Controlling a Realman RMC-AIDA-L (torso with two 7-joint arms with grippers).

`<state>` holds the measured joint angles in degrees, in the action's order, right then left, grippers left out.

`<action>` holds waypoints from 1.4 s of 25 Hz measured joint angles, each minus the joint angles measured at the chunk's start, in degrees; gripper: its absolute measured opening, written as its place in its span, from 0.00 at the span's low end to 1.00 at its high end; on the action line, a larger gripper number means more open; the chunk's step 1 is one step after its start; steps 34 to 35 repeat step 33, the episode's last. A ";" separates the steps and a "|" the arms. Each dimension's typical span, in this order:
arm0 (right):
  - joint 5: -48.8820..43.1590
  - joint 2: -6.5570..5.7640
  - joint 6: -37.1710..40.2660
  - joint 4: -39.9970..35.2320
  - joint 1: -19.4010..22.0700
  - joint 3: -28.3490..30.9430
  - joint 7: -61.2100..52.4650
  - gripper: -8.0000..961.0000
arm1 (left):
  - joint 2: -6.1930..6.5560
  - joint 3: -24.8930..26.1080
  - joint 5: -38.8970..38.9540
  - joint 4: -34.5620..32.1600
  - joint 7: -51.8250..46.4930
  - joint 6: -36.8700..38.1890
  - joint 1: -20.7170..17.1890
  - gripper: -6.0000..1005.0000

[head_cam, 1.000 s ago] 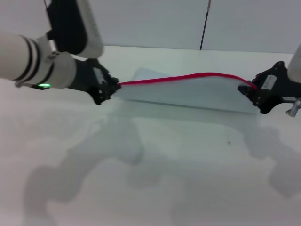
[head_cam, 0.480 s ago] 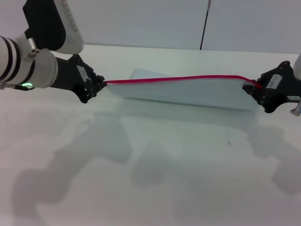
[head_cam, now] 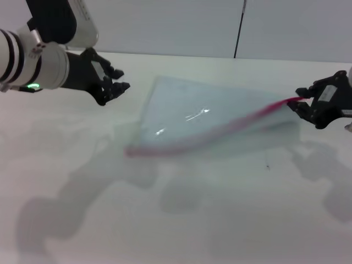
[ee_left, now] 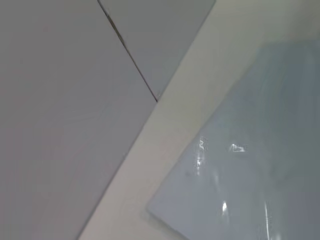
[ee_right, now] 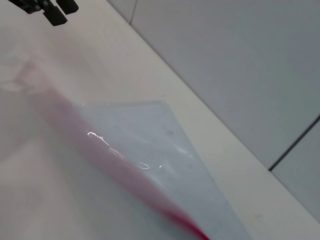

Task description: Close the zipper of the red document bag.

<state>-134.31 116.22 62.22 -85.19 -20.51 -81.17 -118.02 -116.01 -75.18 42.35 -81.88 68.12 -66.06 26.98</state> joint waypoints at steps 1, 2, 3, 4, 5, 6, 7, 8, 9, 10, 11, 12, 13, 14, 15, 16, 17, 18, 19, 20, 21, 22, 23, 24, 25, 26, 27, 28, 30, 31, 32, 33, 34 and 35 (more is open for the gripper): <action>0.05 0.01 -0.30 0.01 0.06 0.33 -0.14 0.13 | -0.04 0.23 0.11 -0.41 -0.01 0.15 0.01 0.11; 0.20 0.04 -0.92 -0.01 0.16 0.64 -0.34 0.16 | -0.08 0.47 0.33 -0.74 -0.05 0.35 0.00 0.11; 0.40 0.05 -1.72 -0.09 0.29 0.85 -0.53 0.18 | -0.12 0.95 0.84 -1.26 -0.13 0.79 0.01 0.11; 0.88 0.10 -2.87 -0.19 0.62 0.99 -0.69 0.21 | -0.20 1.57 2.13 -1.72 -0.21 1.63 -0.07 0.15; 1.65 0.14 -4.37 -0.32 1.08 1.11 -0.82 0.24 | -0.23 2.18 3.70 -2.03 -0.22 2.46 -0.24 0.20; 3.27 0.17 -6.65 -0.46 1.89 1.09 -0.83 0.26 | -0.24 2.96 5.94 -2.23 -0.13 3.57 -0.59 0.24; 5.39 0.19 -9.32 -0.51 2.76 0.88 -0.76 0.29 | -0.26 3.77 9.52 -2.40 0.36 5.17 -1.26 0.28; 7.25 0.21 -11.83 -0.51 3.70 0.62 -0.60 0.34 | -0.25 4.70 14.01 -2.51 1.26 7.18 -2.40 0.33; 9.67 0.22 -15.12 -0.48 4.80 -0.15 -0.22 0.38 | -0.26 5.26 18.87 -2.52 2.85 9.24 -3.68 0.44; 12.05 0.27 -18.66 -0.28 5.84 -1.17 0.16 0.43 | -0.26 5.51 24.49 -2.37 5.24 11.63 -5.18 0.56; 14.38 0.29 -22.63 0.01 6.78 -2.48 0.48 0.48 | -0.27 5.53 29.42 -2.05 7.39 13.42 -6.67 0.57; 17.92 0.30 -30.80 0.99 8.37 -6.03 0.76 0.53 | -0.30 5.33 34.96 -1.17 10.69 15.82 -7.98 0.58; 17.92 0.30 -30.80 0.99 8.37 -6.03 0.76 0.56 | -0.39 4.84 40.99 0.04 14.54 17.99 -9.36 0.59; 20.20 0.29 -40.47 1.84 9.98 -10.29 0.80 0.60 | -0.52 4.06 47.10 1.70 18.76 19.79 -10.46 0.60; 20.20 0.29 -40.47 1.84 9.98 -10.29 0.80 0.64 | -0.60 3.29 52.76 3.24 22.96 21.28 -11.24 0.61; 21.05 0.31 -46.03 2.26 10.79 -12.65 0.78 0.68 | -0.70 2.43 58.17 4.86 26.80 22.46 -11.85 0.62; 21.84 0.31 -51.51 2.61 11.56 -15.37 0.63 0.71 | -0.75 1.35 65.01 6.80 32.66 23.49 -12.72 0.62; 22.58 0.31 -56.28 2.88 12.10 -17.48 0.42 0.75 | -0.77 0.59 69.61 8.29 36.30 23.83 -13.32 0.62; 23.44 0.28 -61.24 3.25 12.47 -19.52 0.07 0.75 | -0.78 -0.30 75.33 9.99 41.13 23.98 -14.18 0.62; 24.28 0.23 -65.42 3.73 12.65 -21.35 -0.42 0.76 | -0.79 -1.06 79.65 11.09 44.50 23.98 -14.82 0.62; 24.96 0.21 -69.04 4.18 12.74 -22.72 -0.99 0.76 | -0.82 -1.94 84.09 12.28 48.17 24.04 -15.46 0.61; 25.36 0.17 -71.23 4.69 12.75 -23.41 -1.89 0.76 | -0.85 -2.96 87.85 13.45 51.42 24.05 -16.00 0.61; 25.57 0.15 -72.71 5.23 12.75 -23.83 -2.84 0.76 | -0.86 -3.98 91.31 14.45 54.62 24.07 -16.37 0.61; 25.71 0.12 -73.92 5.96 12.75 -23.85 -4.41 0.76 | -0.84 -4.90 94.23 15.30 57.24 24.05 -16.65 0.61; 25.72 0.06 -74.29 6.70 12.67 -23.65 -5.92 0.76 | -0.80 -5.54 96.60 16.08 59.17 23.97 -16.81 0.61; 25.72 -0.01 -74.50 7.22 12.60 -23.38 -7.17 0.76 | -0.77 -5.87 97.96 16.54 60.11 23.84 -16.91 0.61; 25.72 -0.08 -74.50 7.95 12.49 -22.90 -8.46 0.76 | -0.68 -6.14 99.61 17.04 60.81 23.63 -16.98 0.61; 25.71 -0.13 -74.50 8.51 12.41 -22.53 -9.47 0.76 | -0.62 -6.19 100.25 17.44 60.85 23.49 -16.99 0.60; 25.70 -0.18 -74.53 9.23 12.34 -21.91 -10.74 0.76 | -0.56 -6.24 100.91 17.85 60.87 23.36 -17.01 0.59; 25.70 -0.19 -74.56 9.46 12.34 -21.68 -11.09 0.76 | -0.56 -6.23 101.04 17.90 61.04 23.36 -17.04 0.59; 25.70 -0.19 -74.58 9.64 12.31 -21.52 -11.30 0.76 | -0.56 -6.23 101.12 17.97 61.17 23.34 -17.06 0.59; 25.70 -0.21 -74.58 9.74 12.29 -21.35 -11.40 0.76 | -0.56 -6.20 101.14 18.10 61.19 23.33 -17.04 0.58; 25.70 -0.21 -74.58 9.74 12.29 -21.35 -11.40 0.76 | -0.56 -6.20 101.14 18.10 61.19 23.33 -17.04 0.58; 25.70 -0.21 -74.58 9.74 12.29 -21.35 -11.40 0.76 | -0.56 -6.20 101.14 18.10 61.19 23.33 -17.04 0.58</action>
